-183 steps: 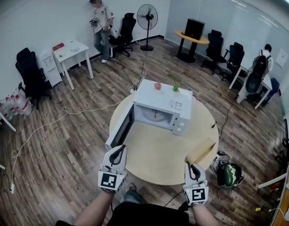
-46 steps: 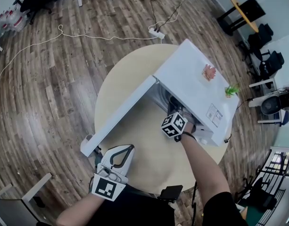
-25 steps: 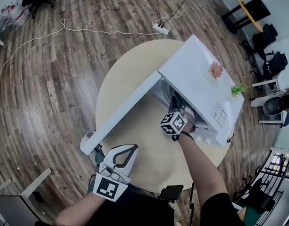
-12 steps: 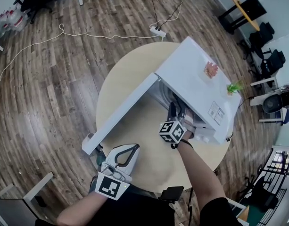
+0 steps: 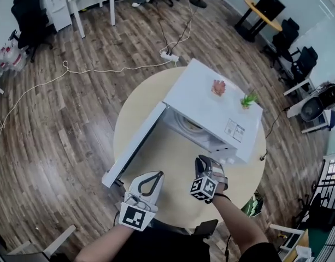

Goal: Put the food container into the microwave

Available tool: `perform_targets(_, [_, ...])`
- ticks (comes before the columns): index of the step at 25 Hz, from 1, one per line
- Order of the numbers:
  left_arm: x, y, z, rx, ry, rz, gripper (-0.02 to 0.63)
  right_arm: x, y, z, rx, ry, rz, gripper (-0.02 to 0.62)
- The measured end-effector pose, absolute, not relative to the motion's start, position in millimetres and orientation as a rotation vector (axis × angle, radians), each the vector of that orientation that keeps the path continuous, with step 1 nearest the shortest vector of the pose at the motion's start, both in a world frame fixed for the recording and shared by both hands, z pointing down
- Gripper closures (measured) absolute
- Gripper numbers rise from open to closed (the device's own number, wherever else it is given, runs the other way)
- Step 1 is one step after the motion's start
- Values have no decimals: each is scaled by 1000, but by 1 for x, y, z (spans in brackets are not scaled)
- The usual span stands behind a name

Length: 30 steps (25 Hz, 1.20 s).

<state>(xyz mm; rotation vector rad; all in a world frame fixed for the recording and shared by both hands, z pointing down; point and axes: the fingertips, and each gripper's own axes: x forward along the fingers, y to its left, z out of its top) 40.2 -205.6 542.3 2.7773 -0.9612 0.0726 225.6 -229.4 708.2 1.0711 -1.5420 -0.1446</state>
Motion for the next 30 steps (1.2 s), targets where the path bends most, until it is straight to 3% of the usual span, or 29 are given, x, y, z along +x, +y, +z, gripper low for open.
perform_targets(8, [57, -193, 512, 2882, -871, 95, 606, 242, -142, 681, 1013, -1574, 50, 551])
perform_targets(19, [83, -170, 452, 3019, -738, 55, 606, 159, -60, 580, 1084, -1899, 108, 558])
perform_targets(25, [83, -162, 417, 3059, -732, -5, 606, 122, -61, 466, 1425, -2239, 24, 568])
perform_targets(30, [81, -166, 387, 3085, -748, -54, 606, 152, -71, 380, 1835, -2337, -27, 574])
